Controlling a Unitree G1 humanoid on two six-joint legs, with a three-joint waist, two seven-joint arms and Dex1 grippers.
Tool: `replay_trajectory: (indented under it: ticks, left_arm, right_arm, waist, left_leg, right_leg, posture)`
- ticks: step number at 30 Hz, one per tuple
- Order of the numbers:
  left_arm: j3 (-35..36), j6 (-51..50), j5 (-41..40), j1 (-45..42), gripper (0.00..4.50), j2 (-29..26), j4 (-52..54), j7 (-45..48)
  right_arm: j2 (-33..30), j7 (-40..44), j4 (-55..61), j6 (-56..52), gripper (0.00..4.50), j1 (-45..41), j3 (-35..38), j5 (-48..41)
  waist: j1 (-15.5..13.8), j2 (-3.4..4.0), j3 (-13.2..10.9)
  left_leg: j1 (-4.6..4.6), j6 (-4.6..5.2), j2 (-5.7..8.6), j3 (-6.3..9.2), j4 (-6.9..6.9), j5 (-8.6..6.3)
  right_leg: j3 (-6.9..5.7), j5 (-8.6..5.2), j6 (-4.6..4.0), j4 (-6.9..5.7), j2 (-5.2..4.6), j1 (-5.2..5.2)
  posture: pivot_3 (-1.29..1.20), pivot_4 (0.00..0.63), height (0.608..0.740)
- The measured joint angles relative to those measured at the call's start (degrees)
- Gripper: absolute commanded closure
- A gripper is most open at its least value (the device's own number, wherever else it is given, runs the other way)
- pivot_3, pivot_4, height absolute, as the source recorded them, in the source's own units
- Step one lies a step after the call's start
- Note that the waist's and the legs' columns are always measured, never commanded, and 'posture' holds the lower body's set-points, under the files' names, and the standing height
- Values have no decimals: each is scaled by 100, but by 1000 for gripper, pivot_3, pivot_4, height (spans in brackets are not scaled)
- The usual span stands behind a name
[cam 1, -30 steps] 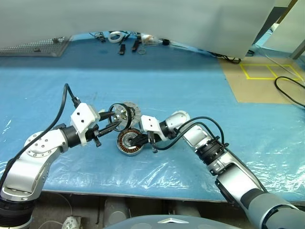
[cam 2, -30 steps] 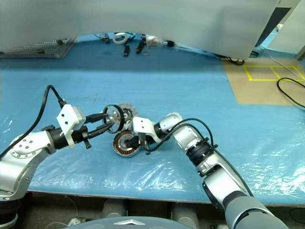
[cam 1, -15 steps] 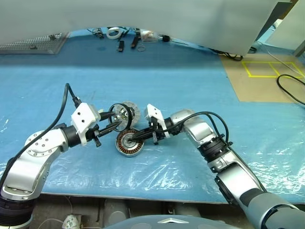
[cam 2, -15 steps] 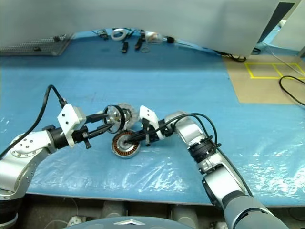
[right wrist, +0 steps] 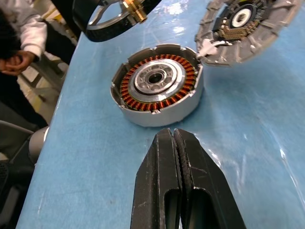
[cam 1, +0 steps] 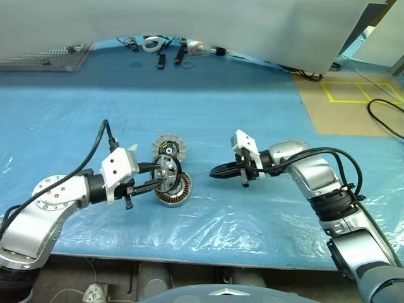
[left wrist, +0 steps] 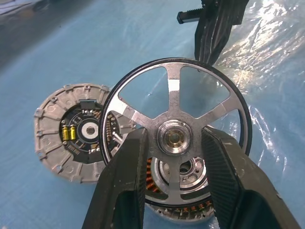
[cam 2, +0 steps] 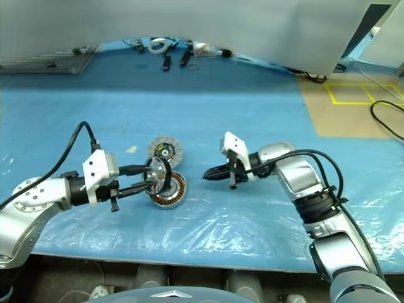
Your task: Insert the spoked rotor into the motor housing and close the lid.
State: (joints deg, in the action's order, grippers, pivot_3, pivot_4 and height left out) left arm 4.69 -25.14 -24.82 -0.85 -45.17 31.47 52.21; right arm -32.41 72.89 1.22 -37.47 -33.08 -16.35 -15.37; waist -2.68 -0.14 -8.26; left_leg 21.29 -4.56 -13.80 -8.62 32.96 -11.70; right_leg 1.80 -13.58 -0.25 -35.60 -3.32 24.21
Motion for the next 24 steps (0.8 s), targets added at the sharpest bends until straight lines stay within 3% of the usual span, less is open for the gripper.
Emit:
replay_trajectory:
  ticks: [24]
  left_arm:
    - [-834, 269, 594, -377, 2770, -128, -695, 435]
  right_arm:
    - [-128, -677, 276, -69, 4500, 394, 17, -50]
  waist:
    - [-41, 0, 0]
  left_leg:
    - [-17, 1, 5, -1, 6, 0]
  right_leg:
    - [1, 0, -1, -8, -6, -17]
  posture:
    - [0, 150, 740]
